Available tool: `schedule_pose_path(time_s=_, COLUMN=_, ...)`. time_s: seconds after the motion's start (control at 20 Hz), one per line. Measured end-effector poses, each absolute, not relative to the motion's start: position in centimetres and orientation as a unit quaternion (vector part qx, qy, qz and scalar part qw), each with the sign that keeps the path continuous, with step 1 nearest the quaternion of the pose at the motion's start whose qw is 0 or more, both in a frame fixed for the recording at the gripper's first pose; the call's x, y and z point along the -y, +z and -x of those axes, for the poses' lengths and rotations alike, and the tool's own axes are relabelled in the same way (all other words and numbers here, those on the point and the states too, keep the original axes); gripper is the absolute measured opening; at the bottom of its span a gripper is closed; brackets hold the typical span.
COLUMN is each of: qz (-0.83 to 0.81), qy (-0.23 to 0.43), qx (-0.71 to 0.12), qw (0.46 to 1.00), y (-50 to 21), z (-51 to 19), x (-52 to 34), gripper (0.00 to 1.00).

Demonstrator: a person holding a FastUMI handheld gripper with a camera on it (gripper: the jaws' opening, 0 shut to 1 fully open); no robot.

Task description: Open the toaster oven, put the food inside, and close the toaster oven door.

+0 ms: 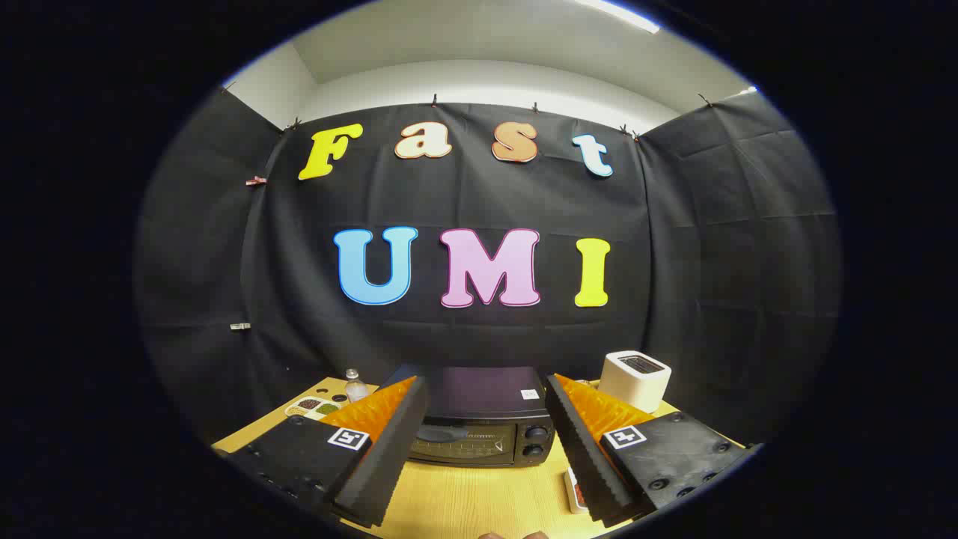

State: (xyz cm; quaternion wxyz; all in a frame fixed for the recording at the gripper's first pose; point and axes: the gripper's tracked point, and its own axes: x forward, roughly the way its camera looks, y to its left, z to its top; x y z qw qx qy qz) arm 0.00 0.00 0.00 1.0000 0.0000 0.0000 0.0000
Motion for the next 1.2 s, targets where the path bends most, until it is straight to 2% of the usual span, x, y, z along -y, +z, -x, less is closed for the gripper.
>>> schedule_pose_path(time_s=1.2, qz=-0.006, qy=0.000, qx=-0.054, qw=0.999, y=-4.3, z=-1.3, x=-1.9, gripper=0.97)
